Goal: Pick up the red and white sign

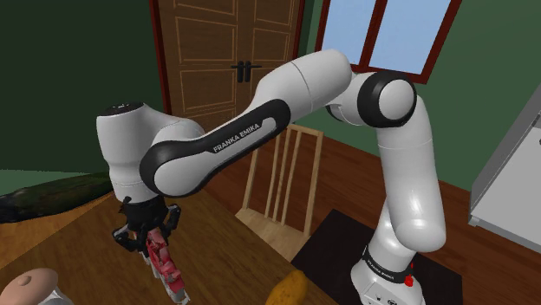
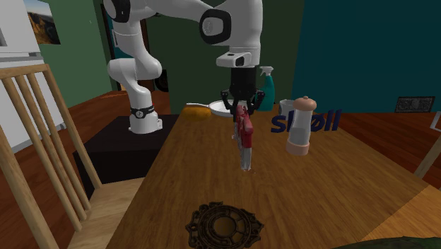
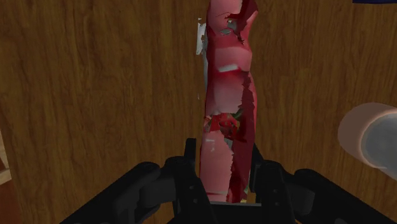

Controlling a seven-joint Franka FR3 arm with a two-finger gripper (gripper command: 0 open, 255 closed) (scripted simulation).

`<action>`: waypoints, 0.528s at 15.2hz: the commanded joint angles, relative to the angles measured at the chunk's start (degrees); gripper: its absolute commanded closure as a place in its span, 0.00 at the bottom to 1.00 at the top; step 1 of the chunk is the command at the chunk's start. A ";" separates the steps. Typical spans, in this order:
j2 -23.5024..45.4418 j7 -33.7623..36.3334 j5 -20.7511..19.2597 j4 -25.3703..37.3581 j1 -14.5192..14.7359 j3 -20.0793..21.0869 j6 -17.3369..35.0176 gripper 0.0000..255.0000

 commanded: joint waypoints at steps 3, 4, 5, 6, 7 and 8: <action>-0.34 -0.14 0.24 0.29 -0.09 0.13 -0.62 1.00; -0.62 -0.26 0.45 0.69 -0.14 0.24 -1.26 1.00; -0.89 -0.38 0.65 1.11 -0.18 0.35 -1.90 1.00; -1.16 -0.50 0.85 1.53 -0.22 0.45 -2.54 1.00; -1.41 -0.61 1.04 1.98 -0.25 0.55 -3.19 1.00; -1.66 -0.72 1.22 2.44 -0.28 0.65 -3.85 1.00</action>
